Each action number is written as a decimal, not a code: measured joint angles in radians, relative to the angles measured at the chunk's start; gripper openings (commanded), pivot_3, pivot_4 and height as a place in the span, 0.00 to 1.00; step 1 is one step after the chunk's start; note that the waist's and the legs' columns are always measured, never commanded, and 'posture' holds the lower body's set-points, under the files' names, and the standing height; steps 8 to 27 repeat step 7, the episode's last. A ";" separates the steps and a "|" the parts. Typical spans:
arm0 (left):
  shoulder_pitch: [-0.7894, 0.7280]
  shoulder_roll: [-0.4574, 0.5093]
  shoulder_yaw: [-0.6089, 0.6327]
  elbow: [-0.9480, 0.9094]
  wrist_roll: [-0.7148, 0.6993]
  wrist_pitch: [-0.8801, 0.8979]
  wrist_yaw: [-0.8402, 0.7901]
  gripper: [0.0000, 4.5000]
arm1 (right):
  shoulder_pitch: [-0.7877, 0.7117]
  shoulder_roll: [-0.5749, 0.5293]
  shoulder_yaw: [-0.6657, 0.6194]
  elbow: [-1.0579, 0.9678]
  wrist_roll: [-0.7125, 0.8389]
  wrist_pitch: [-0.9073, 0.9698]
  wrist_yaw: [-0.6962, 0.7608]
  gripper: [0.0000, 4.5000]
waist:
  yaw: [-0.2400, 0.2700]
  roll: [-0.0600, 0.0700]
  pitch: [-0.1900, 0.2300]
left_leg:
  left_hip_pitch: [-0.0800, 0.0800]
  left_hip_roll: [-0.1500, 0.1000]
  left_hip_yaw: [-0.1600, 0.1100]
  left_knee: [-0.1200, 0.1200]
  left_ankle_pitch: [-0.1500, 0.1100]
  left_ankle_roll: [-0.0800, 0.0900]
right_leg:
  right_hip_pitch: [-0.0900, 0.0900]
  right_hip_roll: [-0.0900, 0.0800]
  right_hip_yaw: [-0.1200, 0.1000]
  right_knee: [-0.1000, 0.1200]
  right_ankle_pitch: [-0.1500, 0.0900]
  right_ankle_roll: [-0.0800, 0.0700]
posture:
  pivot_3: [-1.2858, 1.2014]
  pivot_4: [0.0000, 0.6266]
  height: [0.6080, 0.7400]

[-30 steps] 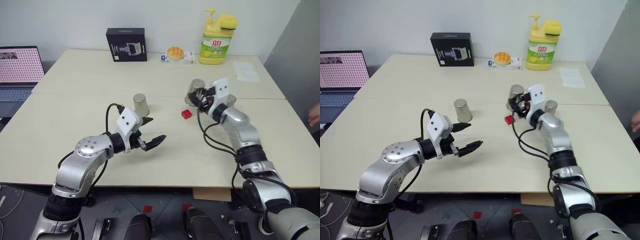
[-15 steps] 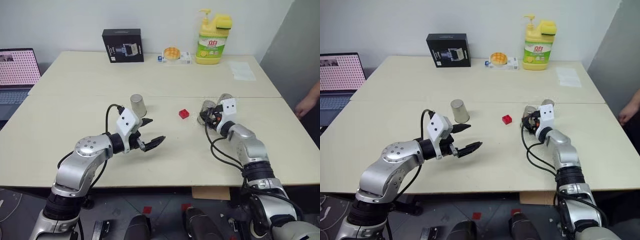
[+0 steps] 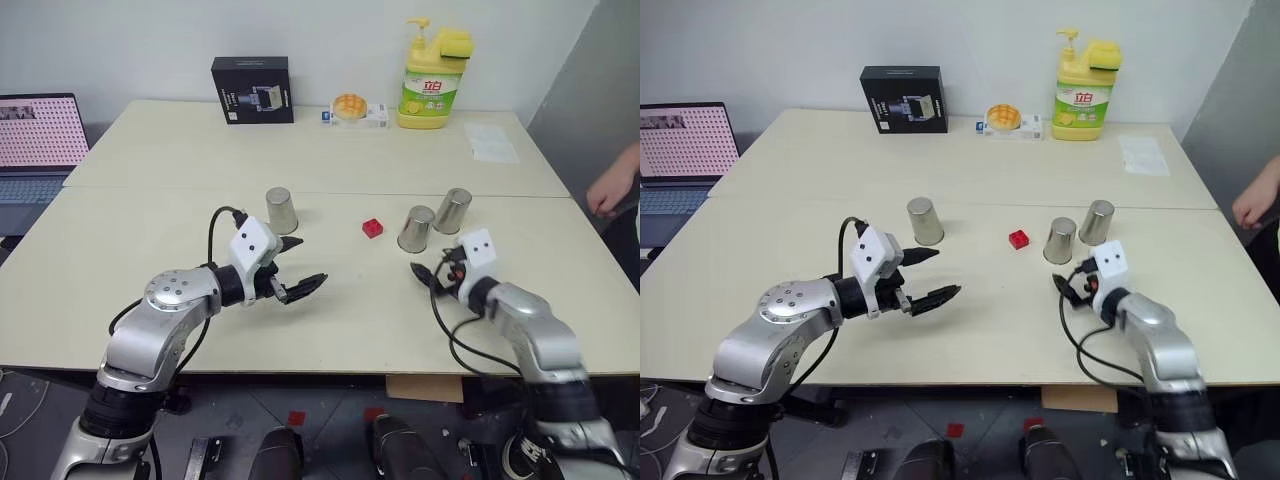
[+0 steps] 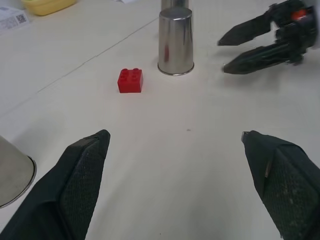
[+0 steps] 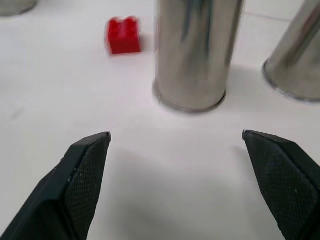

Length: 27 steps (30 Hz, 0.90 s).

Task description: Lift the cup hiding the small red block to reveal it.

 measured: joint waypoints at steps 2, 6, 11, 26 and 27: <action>-0.006 0.020 0.003 0.014 -0.001 0.010 -0.011 1.00 | 0.021 -0.060 -0.046 -0.112 0.058 0.080 0.033 1.00 | -0.003 0.000 0.000 | 0.001 0.000 0.001 0.001 0.000 0.000 | 0.000 0.000 0.001 0.000 -0.001 -0.001 | 0.52 0.24 1.00; -0.038 0.044 0.011 0.046 -0.016 0.012 -0.044 1.00 | 0.019 -0.145 -0.148 -0.261 0.190 0.225 0.073 1.00 | -0.004 -0.001 0.000 | 0.002 0.000 0.001 0.001 0.000 0.000 | 0.001 0.000 0.001 0.000 -0.001 -0.001 | 0.52 0.24 1.00; -0.042 0.054 0.022 0.054 -0.017 0.012 -0.050 1.00 | 0.020 -0.168 -0.171 -0.292 0.226 0.257 0.086 1.00 | -0.003 -0.001 0.000 | 0.002 0.000 0.001 0.001 0.000 0.000 | 0.001 0.000 0.001 0.000 -0.001 -0.001 | 0.52 0.24 1.00; -0.042 0.054 0.022 0.054 -0.017 0.012 -0.050 1.00 | 0.020 -0.168 -0.171 -0.292 0.226 0.257 0.086 1.00 | -0.003 -0.001 0.000 | 0.002 0.000 0.001 0.001 0.000 0.000 | 0.001 0.000 0.001 0.000 -0.001 -0.001 | 0.52 0.24 1.00; -0.042 0.054 0.022 0.054 -0.017 0.012 -0.050 1.00 | 0.020 -0.168 -0.171 -0.292 0.226 0.257 0.086 1.00 | -0.003 -0.001 0.000 | 0.002 0.000 0.001 0.001 0.000 0.000 | 0.001 0.000 0.001 0.000 -0.001 -0.001 | 0.52 0.24 1.00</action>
